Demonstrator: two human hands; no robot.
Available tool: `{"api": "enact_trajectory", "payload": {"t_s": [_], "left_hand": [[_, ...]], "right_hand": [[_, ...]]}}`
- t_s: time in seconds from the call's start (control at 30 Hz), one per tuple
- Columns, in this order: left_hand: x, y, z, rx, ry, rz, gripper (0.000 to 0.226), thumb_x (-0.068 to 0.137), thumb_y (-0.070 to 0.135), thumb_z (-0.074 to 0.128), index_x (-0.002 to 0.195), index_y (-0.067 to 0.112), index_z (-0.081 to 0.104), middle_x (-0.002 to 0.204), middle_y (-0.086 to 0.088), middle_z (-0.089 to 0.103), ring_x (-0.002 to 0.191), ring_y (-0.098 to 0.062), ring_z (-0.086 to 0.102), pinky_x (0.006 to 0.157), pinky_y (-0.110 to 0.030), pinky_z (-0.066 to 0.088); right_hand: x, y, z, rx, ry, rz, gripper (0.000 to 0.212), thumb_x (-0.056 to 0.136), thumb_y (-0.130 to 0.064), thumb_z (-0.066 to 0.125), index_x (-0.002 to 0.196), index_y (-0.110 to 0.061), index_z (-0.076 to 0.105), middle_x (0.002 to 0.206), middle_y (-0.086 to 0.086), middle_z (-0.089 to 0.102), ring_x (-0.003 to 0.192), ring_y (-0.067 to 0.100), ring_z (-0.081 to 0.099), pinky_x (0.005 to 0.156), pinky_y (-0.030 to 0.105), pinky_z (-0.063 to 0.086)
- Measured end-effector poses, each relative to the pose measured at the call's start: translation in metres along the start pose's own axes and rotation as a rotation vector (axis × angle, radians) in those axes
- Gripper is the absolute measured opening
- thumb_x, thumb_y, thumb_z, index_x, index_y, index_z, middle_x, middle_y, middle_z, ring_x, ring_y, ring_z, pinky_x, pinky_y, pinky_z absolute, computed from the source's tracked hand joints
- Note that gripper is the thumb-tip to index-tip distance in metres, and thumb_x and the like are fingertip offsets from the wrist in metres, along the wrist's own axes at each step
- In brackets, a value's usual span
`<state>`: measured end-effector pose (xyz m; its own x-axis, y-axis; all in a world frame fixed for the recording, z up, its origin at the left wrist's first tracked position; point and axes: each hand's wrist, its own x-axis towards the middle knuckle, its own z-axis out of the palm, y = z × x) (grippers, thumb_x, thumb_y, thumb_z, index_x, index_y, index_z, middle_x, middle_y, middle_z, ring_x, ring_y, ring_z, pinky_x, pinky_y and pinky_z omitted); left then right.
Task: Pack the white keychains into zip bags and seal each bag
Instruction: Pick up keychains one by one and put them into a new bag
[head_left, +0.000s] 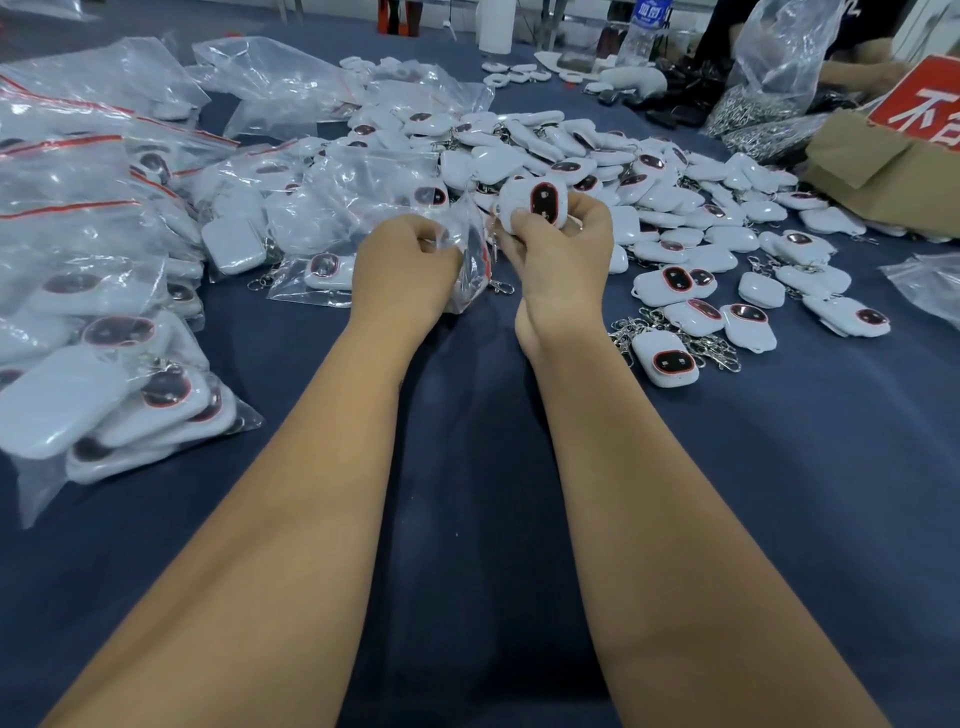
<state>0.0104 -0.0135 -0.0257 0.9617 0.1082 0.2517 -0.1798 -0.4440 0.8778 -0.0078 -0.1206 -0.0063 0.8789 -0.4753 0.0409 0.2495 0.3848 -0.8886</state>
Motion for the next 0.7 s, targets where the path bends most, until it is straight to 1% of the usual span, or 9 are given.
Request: {"api": "enact_trajectory", "payload": {"t_s": [0.1,0.2,0.3,0.37,0.43,0.53,0.57,0.63,0.7], "left_hand": [[-0.001,0.001,-0.001,-0.002,-0.001,0.001,0.019,0.087,0.009,0.055,0.093,0.024,0.065,0.076,0.014,0.061,0.077,-0.018,0.063,0.076,-0.031,0.053],[-0.002,0.003,-0.003,-0.076,0.019,-0.008,0.02,0.085,0.007,0.051,0.084,0.02,0.067,0.071,0.008,0.063,0.066,-0.013,0.06,0.066,-0.028,0.051],[-0.003,0.007,-0.005,-0.132,0.099,0.003,0.018,0.087,0.013,0.054,0.081,0.02,0.069,0.066,0.013,0.061,0.059,-0.005,0.054,0.058,-0.017,0.043],[-0.003,0.01,-0.007,-0.148,0.156,0.025,0.016,0.09,0.019,0.057,0.081,0.025,0.069,0.068,0.014,0.063,0.058,0.001,0.052,0.058,-0.013,0.041],[-0.003,0.011,-0.008,-0.141,0.204,0.064,0.019,0.089,0.023,0.058,0.074,0.024,0.069,0.071,0.007,0.066,0.059,-0.003,0.049,0.059,-0.018,0.039],[-0.002,0.011,-0.01,-0.091,0.267,0.07,0.019,0.088,0.029,0.057,0.074,0.027,0.07,0.093,0.0,0.069,0.074,0.002,0.053,0.062,-0.009,0.036],[-0.001,0.011,-0.01,-0.095,0.281,0.069,0.017,0.088,0.03,0.058,0.077,0.03,0.069,0.098,-0.001,0.068,0.077,0.004,0.053,0.065,-0.005,0.035],[-0.001,0.012,-0.011,-0.109,0.303,0.086,0.014,0.09,0.029,0.058,0.079,0.032,0.068,0.099,-0.001,0.067,0.077,0.005,0.052,0.068,-0.005,0.035],[-0.003,0.012,-0.01,-0.115,0.333,0.11,0.014,0.09,0.028,0.057,0.08,0.031,0.067,0.097,-0.001,0.067,0.077,0.002,0.05,0.071,-0.006,0.035]], "right_hand": [[-0.003,0.002,0.003,-0.094,-0.081,0.009,0.027,0.087,0.011,0.059,0.097,-0.012,0.049,0.088,0.008,0.062,0.08,0.019,0.064,0.073,0.025,0.058],[-0.007,0.006,0.001,-0.4,-0.147,-0.082,0.028,0.082,0.006,0.066,0.095,-0.016,0.053,0.089,0.004,0.067,0.076,0.016,0.062,0.079,0.032,0.055],[-0.009,0.008,-0.001,-0.687,-0.194,-0.206,0.019,0.084,-0.009,0.07,0.095,-0.021,0.06,0.092,-0.002,0.067,0.088,0.012,0.061,0.08,0.024,0.05],[-0.007,0.009,-0.001,-0.958,-0.212,-0.302,0.014,0.087,-0.026,0.069,0.078,-0.027,0.059,0.095,0.002,0.062,0.097,0.021,0.05,0.081,0.025,0.036],[-0.005,0.011,-0.001,-1.106,-0.232,-0.297,0.037,0.089,-0.039,0.065,0.06,-0.029,0.044,0.094,0.006,0.054,0.097,0.022,0.041,0.079,0.027,0.025],[-0.007,0.012,0.0,-1.044,-0.296,-0.261,0.043,0.094,-0.039,0.058,0.059,-0.025,0.038,0.076,0.0,0.048,0.078,0.018,0.044,0.076,0.033,0.033],[-0.008,0.013,0.001,-1.003,-0.325,-0.258,0.036,0.095,-0.035,0.057,0.063,-0.026,0.044,0.07,-0.004,0.046,0.071,0.017,0.045,0.073,0.033,0.035],[-0.01,0.014,0.001,-0.902,-0.336,-0.238,0.005,0.094,-0.025,0.061,0.089,-0.027,0.058,0.068,-0.007,0.048,0.071,0.017,0.055,0.072,0.034,0.044],[-0.011,0.014,0.002,-0.819,-0.297,-0.256,0.017,0.089,-0.021,0.066,0.097,-0.029,0.053,0.063,-0.006,0.05,0.07,0.02,0.059,0.069,0.031,0.048]]}}
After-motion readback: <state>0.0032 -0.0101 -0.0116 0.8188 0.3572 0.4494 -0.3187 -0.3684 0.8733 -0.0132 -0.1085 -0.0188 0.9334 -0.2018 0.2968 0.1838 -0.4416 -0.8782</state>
